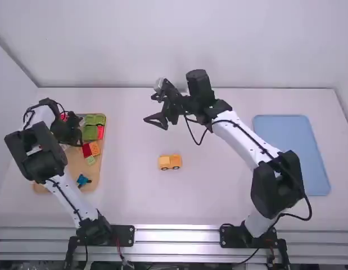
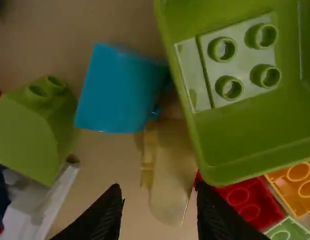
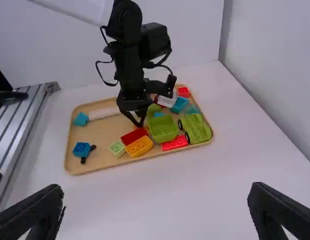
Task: Assemble lego blocks to make yellow taxi
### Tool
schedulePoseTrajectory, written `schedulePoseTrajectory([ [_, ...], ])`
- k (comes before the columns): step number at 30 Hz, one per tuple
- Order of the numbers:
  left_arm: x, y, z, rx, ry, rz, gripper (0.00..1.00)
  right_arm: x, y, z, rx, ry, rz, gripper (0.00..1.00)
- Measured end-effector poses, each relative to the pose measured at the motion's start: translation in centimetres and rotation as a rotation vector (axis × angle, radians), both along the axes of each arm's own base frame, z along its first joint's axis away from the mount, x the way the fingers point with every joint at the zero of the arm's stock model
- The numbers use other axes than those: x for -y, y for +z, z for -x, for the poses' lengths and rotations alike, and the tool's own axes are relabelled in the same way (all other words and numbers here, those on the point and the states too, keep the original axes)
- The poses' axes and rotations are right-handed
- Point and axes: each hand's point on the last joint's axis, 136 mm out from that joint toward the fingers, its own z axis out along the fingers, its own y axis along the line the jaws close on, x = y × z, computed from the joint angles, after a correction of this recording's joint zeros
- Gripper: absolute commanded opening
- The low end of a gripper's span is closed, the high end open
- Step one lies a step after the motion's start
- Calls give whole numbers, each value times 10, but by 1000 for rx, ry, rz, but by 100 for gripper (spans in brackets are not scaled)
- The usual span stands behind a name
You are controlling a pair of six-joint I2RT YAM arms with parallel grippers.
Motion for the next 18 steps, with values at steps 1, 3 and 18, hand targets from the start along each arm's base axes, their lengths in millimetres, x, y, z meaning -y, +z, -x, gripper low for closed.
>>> schedulePoseTrajectory([
  [1, -1, 0, -1, 5, 3, -3, 40, 0, 0, 0, 4, 1, 0, 98],
  [3, -3, -2, -3, 14, 14, -15, 40, 0, 0, 0, 1, 0, 0, 98],
  [18, -3, -18, -3, 26, 75, -30, 38, 7, -7, -10, -7, -54, 32, 98],
])
